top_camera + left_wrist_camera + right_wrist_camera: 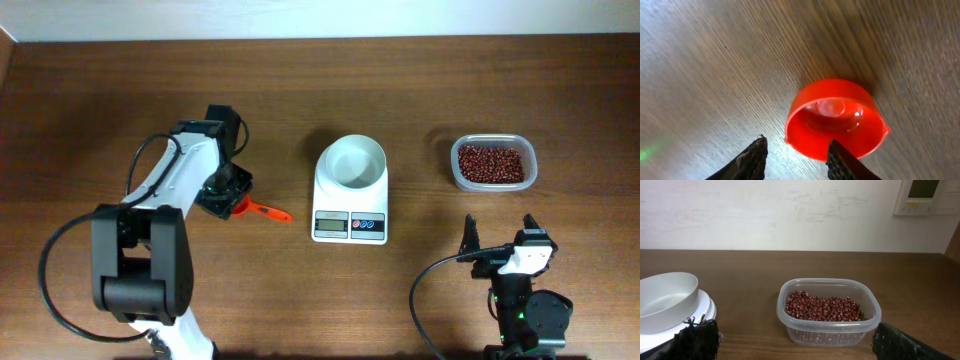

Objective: Scoop and weigh 50g on scale
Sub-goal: 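Grasp the scoop cup rim with the left gripper and lift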

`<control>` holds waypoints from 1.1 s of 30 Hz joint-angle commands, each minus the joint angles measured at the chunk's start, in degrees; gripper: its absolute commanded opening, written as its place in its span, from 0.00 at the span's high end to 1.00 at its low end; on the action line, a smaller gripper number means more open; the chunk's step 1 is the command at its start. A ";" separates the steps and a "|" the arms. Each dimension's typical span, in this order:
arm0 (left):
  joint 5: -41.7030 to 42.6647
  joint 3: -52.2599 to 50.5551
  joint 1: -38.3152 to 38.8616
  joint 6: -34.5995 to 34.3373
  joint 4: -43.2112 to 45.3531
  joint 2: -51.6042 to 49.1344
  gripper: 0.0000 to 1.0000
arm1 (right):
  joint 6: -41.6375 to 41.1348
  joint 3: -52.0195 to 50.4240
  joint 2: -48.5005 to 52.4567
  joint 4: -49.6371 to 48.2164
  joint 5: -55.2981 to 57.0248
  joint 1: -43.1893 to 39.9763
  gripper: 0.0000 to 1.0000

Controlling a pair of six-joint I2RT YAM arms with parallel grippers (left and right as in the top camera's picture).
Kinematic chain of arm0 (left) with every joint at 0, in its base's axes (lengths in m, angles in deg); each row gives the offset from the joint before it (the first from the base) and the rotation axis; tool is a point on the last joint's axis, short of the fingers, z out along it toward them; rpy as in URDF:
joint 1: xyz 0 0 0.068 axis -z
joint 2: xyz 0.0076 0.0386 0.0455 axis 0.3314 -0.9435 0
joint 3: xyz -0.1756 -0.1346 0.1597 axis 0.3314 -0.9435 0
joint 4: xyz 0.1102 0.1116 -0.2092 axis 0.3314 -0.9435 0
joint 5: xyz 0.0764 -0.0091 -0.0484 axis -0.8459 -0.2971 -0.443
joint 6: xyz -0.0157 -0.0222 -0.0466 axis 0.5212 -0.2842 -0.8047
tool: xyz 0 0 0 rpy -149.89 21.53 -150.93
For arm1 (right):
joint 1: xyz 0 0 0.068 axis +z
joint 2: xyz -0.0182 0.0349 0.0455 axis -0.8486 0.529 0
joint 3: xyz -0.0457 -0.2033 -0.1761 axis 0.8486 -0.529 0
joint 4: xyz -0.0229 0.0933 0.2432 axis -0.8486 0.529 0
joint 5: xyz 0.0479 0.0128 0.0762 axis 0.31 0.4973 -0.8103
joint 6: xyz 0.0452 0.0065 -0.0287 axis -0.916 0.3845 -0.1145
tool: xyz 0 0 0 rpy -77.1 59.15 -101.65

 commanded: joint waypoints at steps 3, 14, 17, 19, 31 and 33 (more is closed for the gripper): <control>-4.35 -2.45 0.68 -4.00 1.95 -0.85 0.56 | -0.22 -0.31 -0.44 0.35 0.26 -0.15 0.01; -0.87 -12.44 0.66 -4.85 13.05 -0.85 0.89 | -0.22 -0.31 -0.44 0.35 0.26 -0.15 0.01; -0.92 -12.68 0.66 -4.83 13.14 -0.85 1.00 | -0.22 -0.31 -0.44 0.35 0.26 -0.15 0.01; -0.92 -12.68 0.66 -4.83 13.60 -0.85 1.00 | -0.22 -0.31 -0.44 0.35 0.26 -0.15 0.01; -2.84 -12.68 0.66 -2.19 13.68 -0.85 1.00 | -0.22 -0.31 -0.44 0.35 0.26 -0.15 0.01; -2.82 -12.68 0.66 -3.10 13.51 -0.85 1.00 | -0.22 -0.31 -0.44 0.35 0.26 -0.15 0.01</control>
